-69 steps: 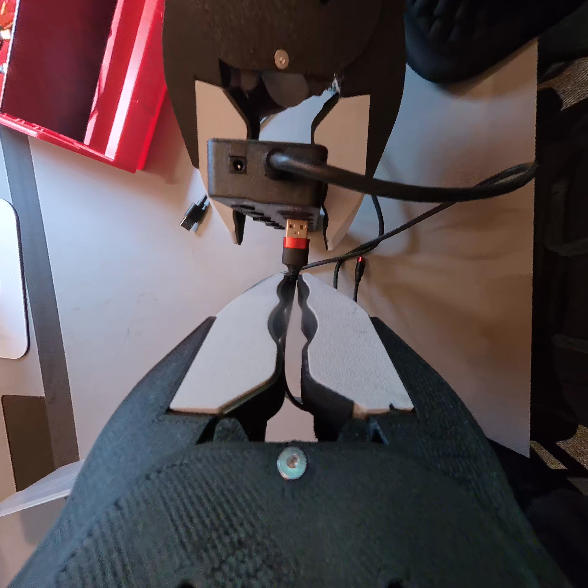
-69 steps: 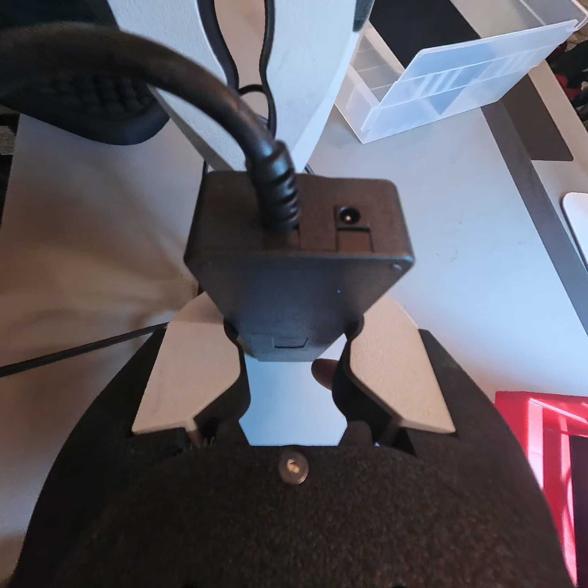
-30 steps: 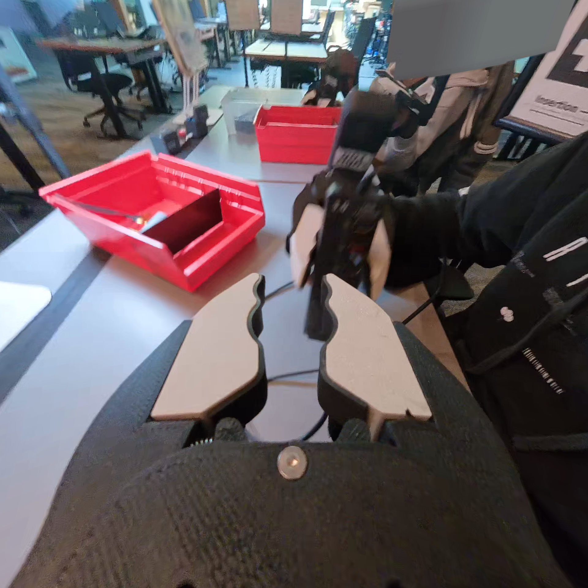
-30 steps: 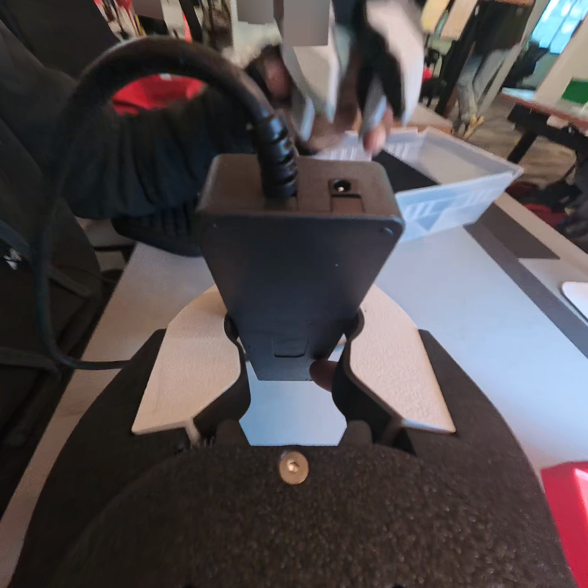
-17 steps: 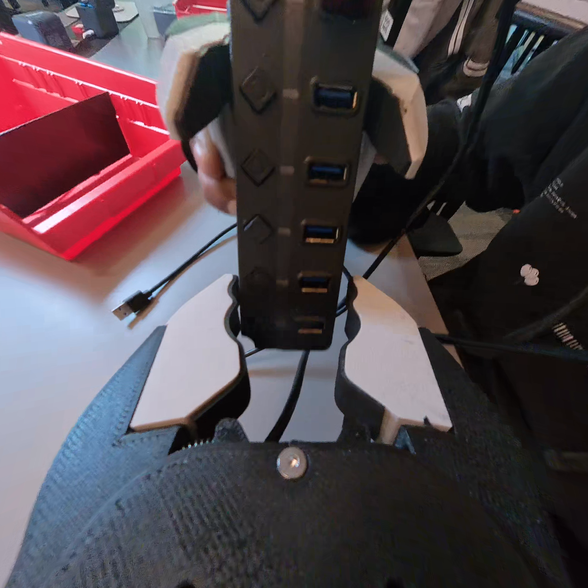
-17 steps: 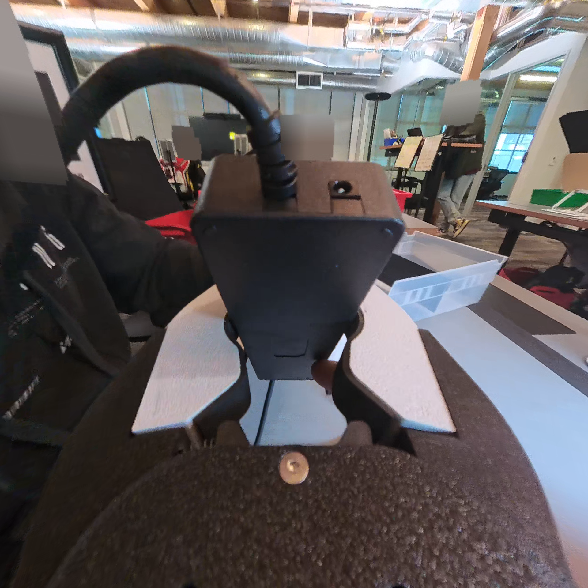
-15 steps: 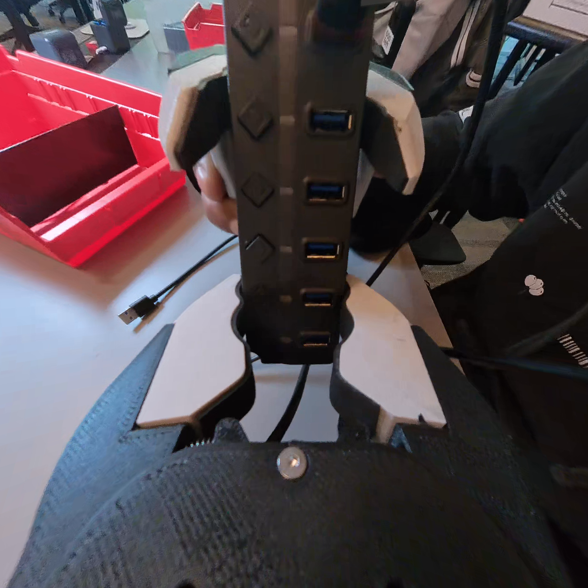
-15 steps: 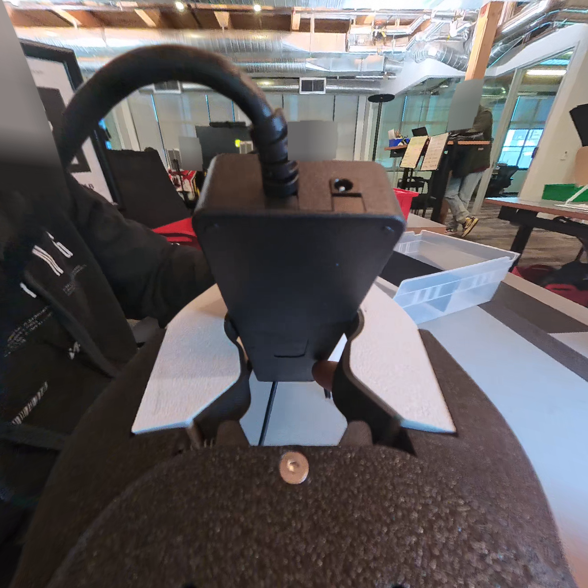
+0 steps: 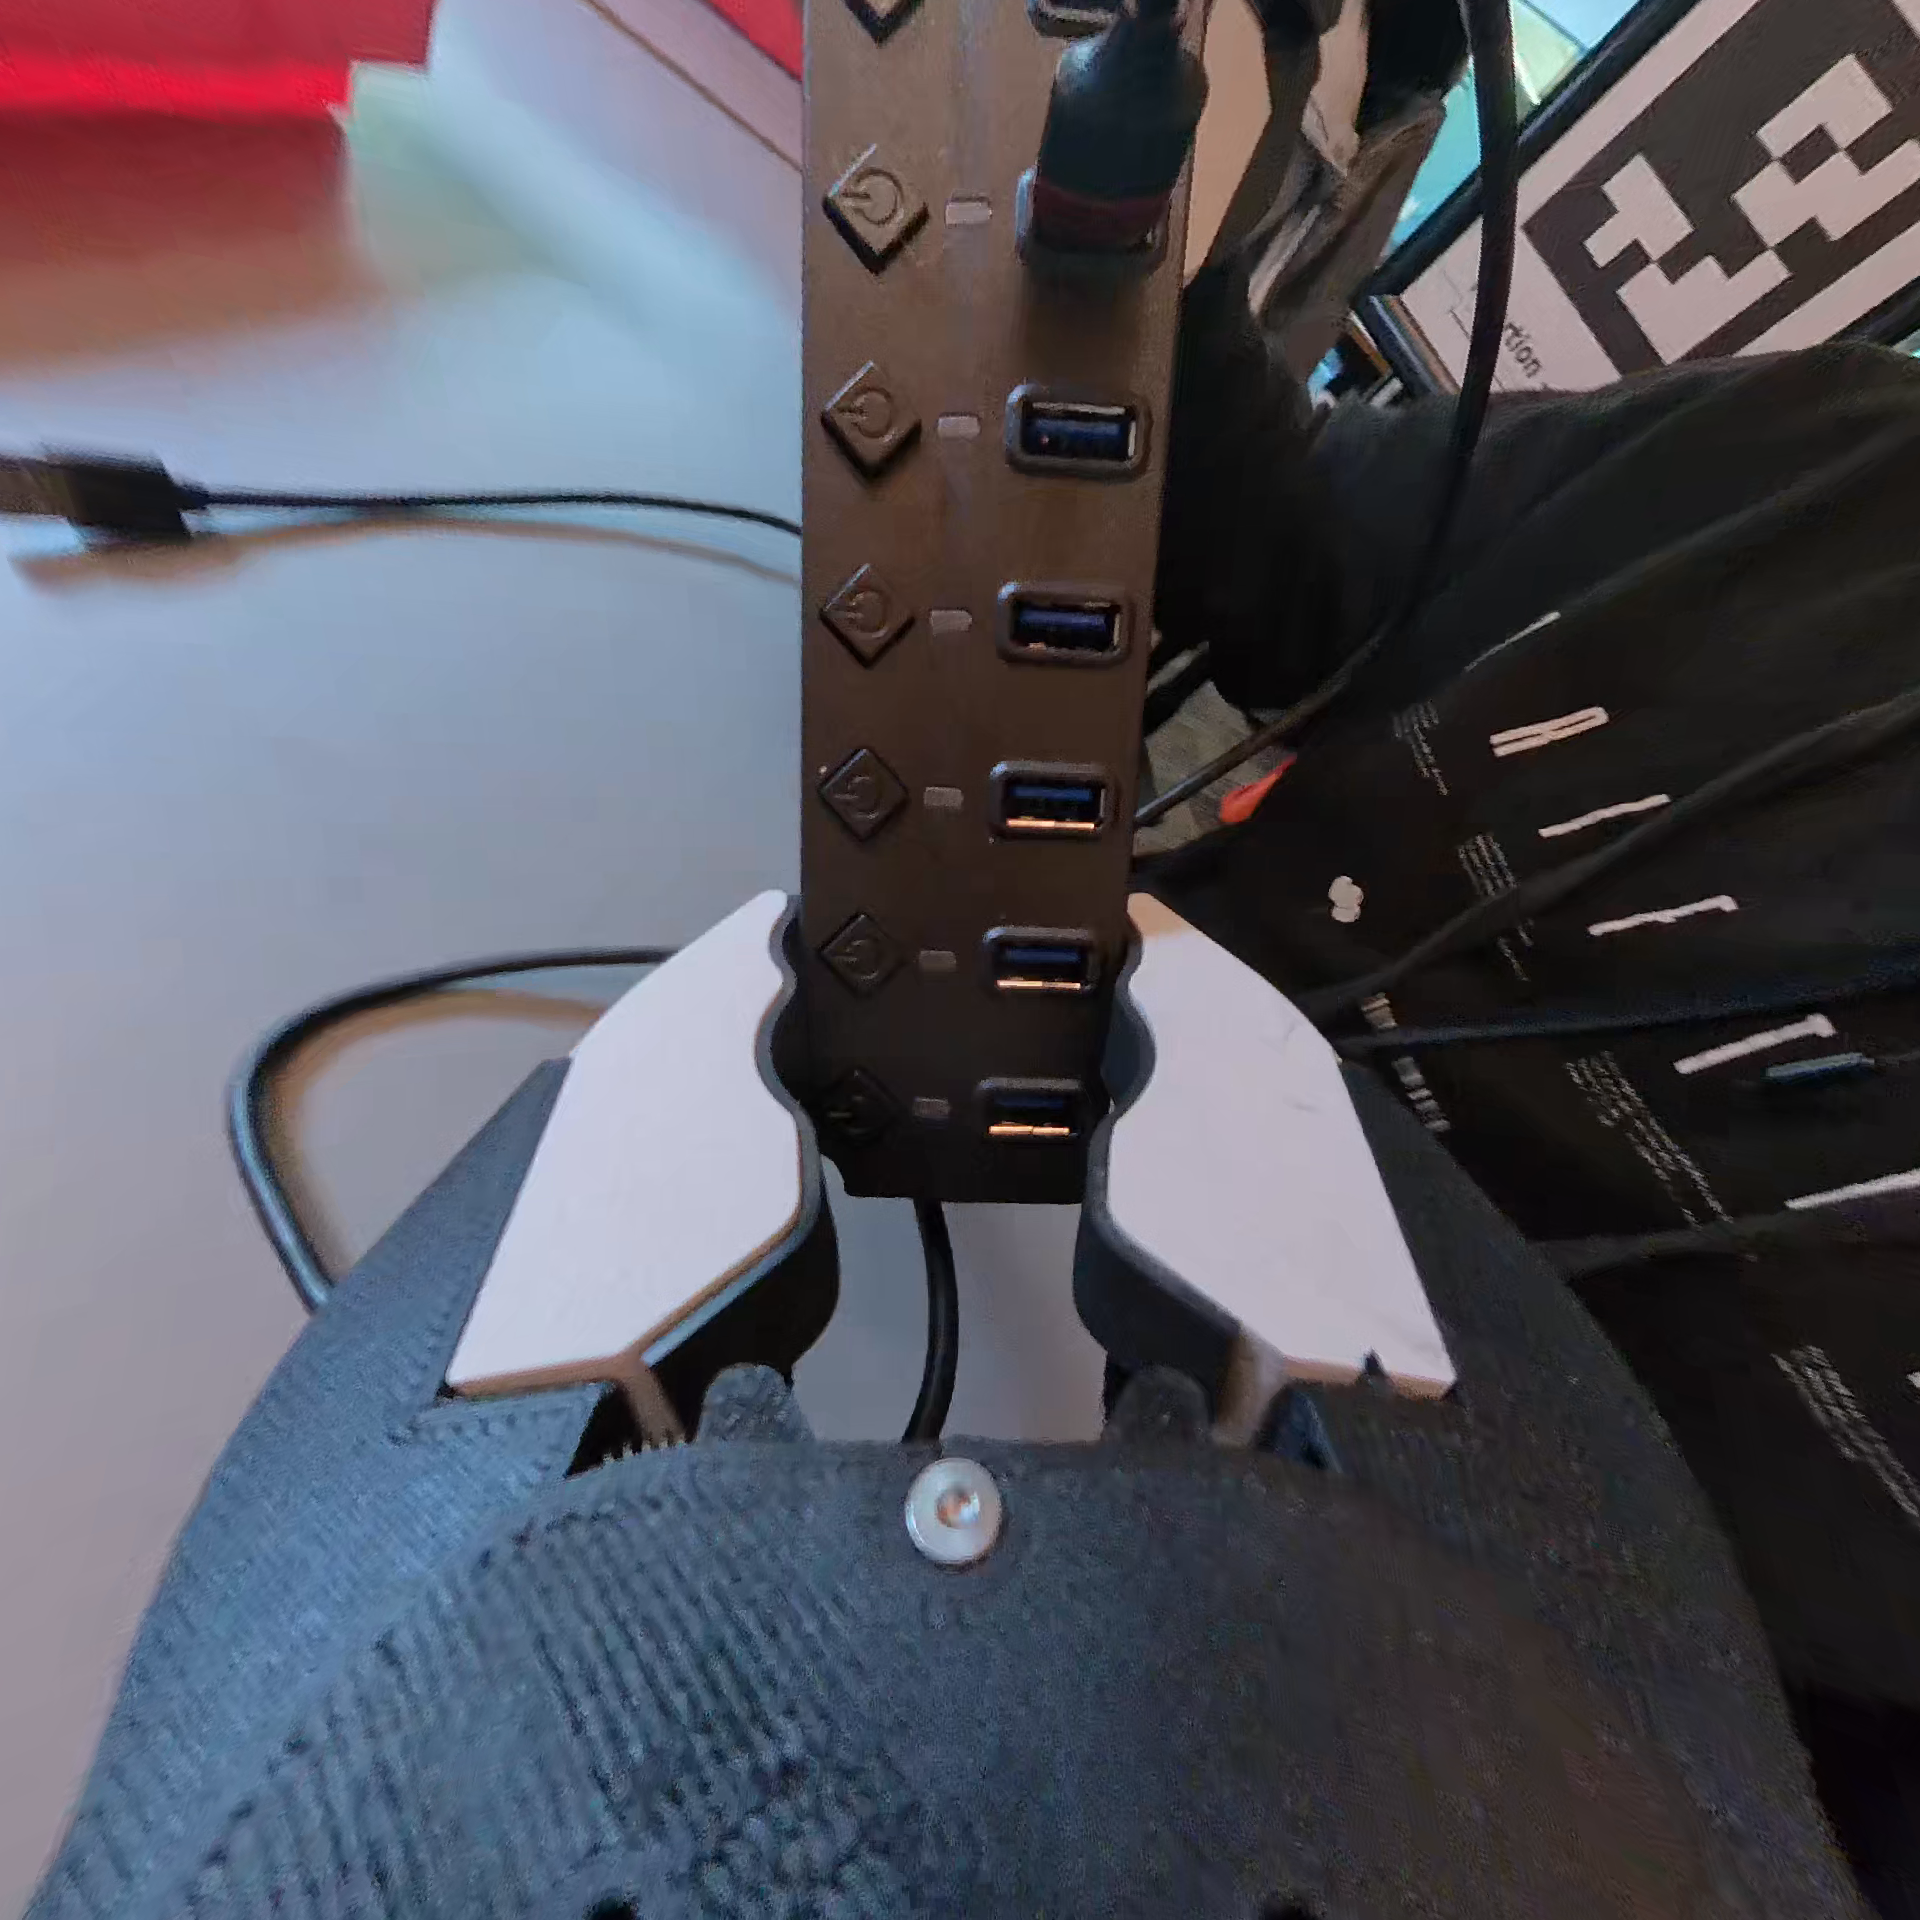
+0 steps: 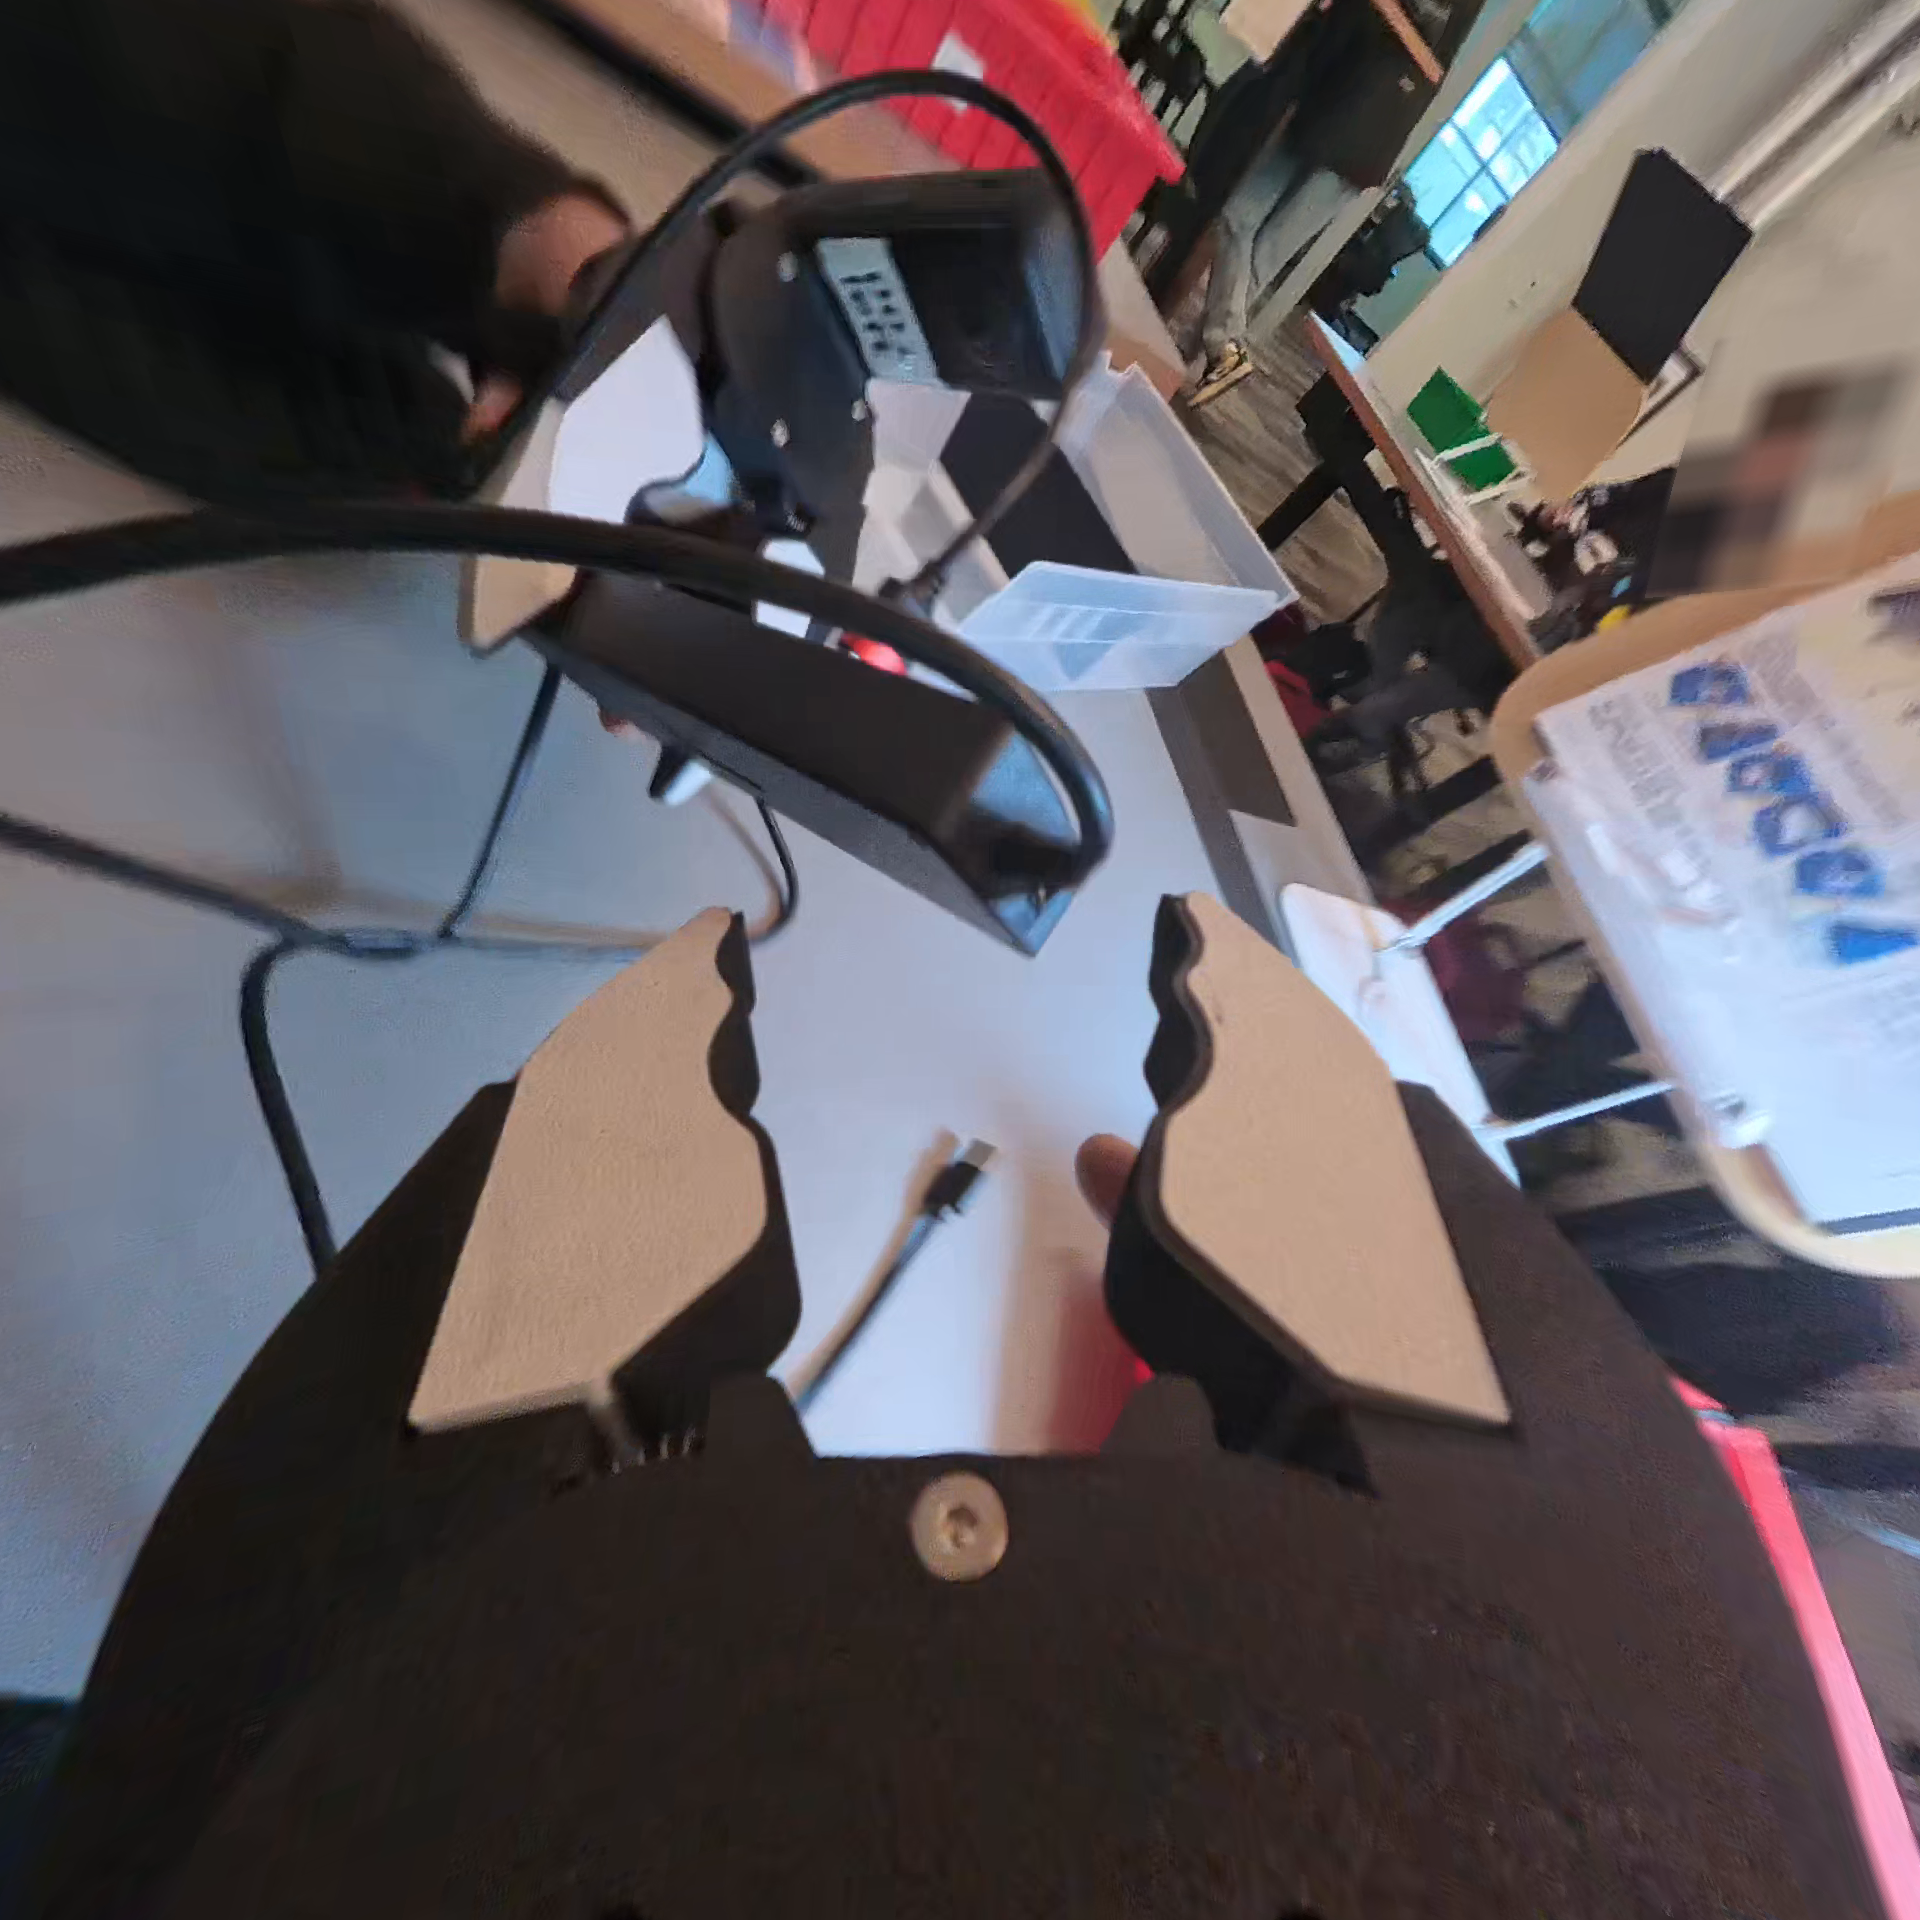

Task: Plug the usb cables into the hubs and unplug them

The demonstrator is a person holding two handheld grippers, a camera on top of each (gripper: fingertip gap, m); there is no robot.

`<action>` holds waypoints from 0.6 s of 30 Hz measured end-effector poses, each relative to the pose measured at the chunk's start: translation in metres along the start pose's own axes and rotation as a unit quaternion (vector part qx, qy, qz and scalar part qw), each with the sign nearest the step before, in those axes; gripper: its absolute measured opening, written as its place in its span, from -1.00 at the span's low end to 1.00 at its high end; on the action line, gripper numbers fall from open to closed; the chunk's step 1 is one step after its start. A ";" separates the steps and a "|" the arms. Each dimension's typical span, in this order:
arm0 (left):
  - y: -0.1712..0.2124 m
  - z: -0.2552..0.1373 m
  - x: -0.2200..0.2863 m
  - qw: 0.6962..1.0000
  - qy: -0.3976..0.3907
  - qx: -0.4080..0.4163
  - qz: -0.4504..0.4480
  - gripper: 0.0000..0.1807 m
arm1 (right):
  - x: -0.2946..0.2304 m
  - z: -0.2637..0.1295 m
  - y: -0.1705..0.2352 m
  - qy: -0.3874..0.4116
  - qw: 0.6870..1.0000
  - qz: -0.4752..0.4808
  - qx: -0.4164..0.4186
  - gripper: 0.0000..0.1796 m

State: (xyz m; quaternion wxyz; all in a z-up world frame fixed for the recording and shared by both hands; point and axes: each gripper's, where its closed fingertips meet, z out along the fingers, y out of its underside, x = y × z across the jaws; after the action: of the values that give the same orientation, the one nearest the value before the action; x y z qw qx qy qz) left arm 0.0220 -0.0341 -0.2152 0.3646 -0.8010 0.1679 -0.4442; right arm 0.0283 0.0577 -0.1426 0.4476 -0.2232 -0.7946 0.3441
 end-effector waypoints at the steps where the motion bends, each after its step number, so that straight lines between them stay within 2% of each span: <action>1: 0.006 0.001 0.002 1.000 0.012 -0.013 -0.012 -0.39 | -0.004 0.001 -0.001 0.002 0.999 -0.043 -0.020 -0.17; 5: 0.021 0.011 0.005 0.997 0.024 -0.062 -0.029 -0.39 | -0.022 0.012 0.002 -0.018 0.976 -0.191 -0.103 -0.12; 6: 0.021 0.014 0.006 0.997 0.030 -0.063 -0.034 -0.39 | -0.031 0.015 0.004 -0.037 0.967 -0.220 -0.120 -0.24; 8: 0.019 0.013 0.007 0.997 0.037 -0.053 -0.046 -0.39 | -0.046 0.018 0.016 -0.073 0.944 -0.274 -0.167 -0.62; 9: 0.019 0.010 0.004 0.998 0.024 -0.048 -0.046 -0.39 | -0.046 0.020 0.020 -0.069 0.934 -0.295 -0.189 -0.67; 11: 0.012 -0.001 0.008 0.998 0.034 -0.027 -0.045 -0.39 | -0.042 0.019 0.023 -0.056 0.924 -0.310 -0.218 -0.70; 14: -0.010 -0.025 0.013 0.999 0.012 0.030 -0.013 -0.41 | -0.023 0.008 0.011 -0.032 0.927 -0.297 -0.226 -0.70; 18: -0.048 -0.080 0.023 0.985 -0.036 0.160 0.048 -0.44 | 0.016 -0.022 -0.005 0.012 0.928 -0.279 -0.246 -0.70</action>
State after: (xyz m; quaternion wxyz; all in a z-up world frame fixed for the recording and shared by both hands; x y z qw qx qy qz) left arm -0.0350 -0.0497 -0.1392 0.5145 -0.7389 0.1194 -0.4184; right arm 0.0391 0.0726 -0.1225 0.4665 -0.1000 -0.8788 -0.0033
